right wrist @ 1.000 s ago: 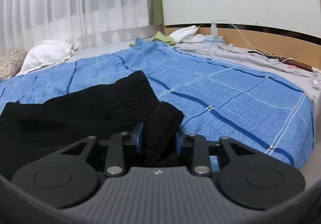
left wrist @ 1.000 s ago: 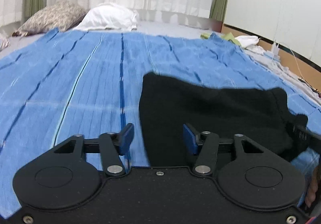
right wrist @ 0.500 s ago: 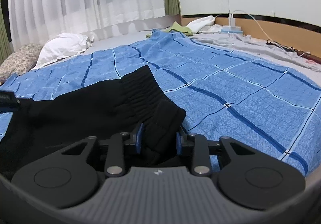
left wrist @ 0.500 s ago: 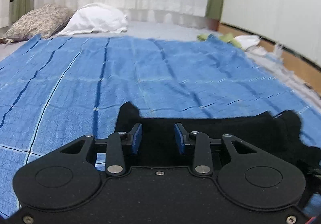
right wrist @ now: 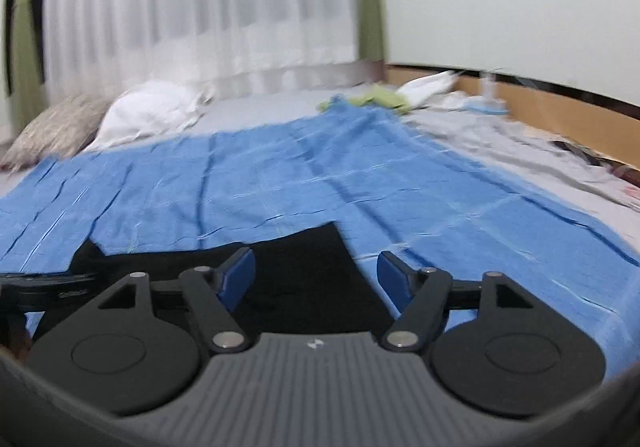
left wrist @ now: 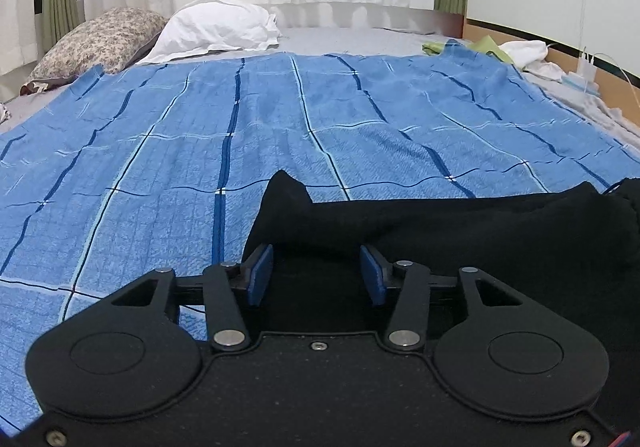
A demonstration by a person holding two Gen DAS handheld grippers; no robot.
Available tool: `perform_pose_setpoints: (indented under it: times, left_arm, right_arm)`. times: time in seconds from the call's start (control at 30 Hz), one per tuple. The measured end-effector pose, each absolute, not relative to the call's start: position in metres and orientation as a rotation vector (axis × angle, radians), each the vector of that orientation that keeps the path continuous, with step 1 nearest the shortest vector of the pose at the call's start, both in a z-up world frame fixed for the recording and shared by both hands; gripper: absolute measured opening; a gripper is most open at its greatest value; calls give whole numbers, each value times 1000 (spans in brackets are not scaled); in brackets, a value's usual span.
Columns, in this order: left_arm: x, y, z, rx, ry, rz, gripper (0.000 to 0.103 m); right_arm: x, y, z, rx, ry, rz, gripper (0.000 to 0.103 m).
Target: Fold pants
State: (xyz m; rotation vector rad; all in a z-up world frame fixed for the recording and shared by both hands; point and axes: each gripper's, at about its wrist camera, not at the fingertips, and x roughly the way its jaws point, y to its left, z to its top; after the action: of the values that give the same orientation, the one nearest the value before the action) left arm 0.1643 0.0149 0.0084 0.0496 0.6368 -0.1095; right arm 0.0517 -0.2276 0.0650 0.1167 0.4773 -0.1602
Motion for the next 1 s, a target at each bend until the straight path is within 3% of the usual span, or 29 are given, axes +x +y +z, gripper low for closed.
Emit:
perform_pose_setpoints:
  times: [0.43,1.0]
  left_arm:
    - [166,19,3,34,649,-97,56]
    - [170,25,6,-3,670,-78,64]
  right_arm:
    - [137,-198,22,-129,619,-103,80]
    - [147,-237,3,15,686,-87,88]
